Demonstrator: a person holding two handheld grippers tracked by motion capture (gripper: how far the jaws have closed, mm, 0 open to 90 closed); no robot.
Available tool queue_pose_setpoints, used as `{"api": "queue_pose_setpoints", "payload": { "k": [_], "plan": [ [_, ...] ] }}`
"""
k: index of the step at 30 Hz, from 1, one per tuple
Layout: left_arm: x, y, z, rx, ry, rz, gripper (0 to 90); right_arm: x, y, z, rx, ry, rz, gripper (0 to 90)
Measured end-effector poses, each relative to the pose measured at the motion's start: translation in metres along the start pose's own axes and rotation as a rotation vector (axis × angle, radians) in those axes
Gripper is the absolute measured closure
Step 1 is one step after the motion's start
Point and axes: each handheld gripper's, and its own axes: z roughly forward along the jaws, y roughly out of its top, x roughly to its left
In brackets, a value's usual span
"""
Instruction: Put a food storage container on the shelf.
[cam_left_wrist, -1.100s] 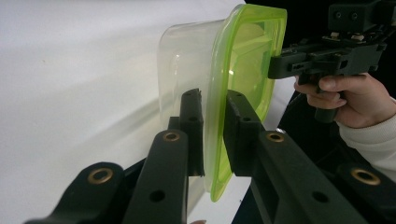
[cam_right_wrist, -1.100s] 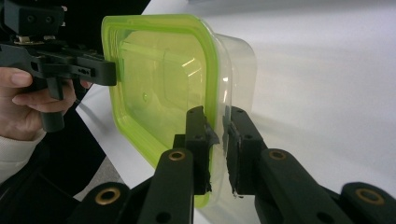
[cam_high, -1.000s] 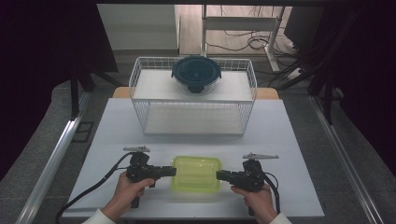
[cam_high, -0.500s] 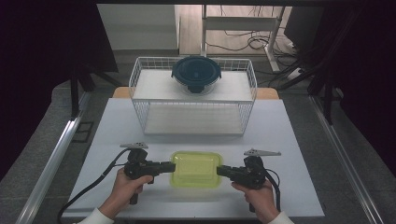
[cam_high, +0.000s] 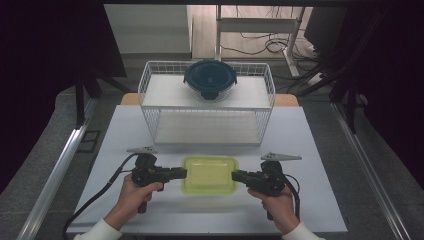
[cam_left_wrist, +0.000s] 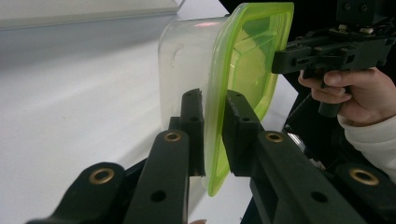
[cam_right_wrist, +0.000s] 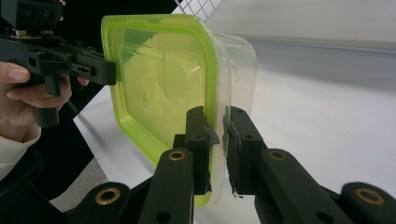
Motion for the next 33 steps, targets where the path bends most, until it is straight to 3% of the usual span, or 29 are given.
{"api": "queue_pose_setpoints", "payload": {
  "k": [17, 33],
  "plan": [
    [-0.001, 0.025, -0.006, -0.031, -0.005, 0.003, 80.6, 0.001, 0.026, -0.004, -0.014, -0.004, -0.024, 79.3],
    [-0.011, 0.053, -0.017, -0.073, 0.0, 0.042, 80.6, 0.008, 0.056, -0.013, -0.04, -0.009, -0.061, 79.3]
  ]
}}
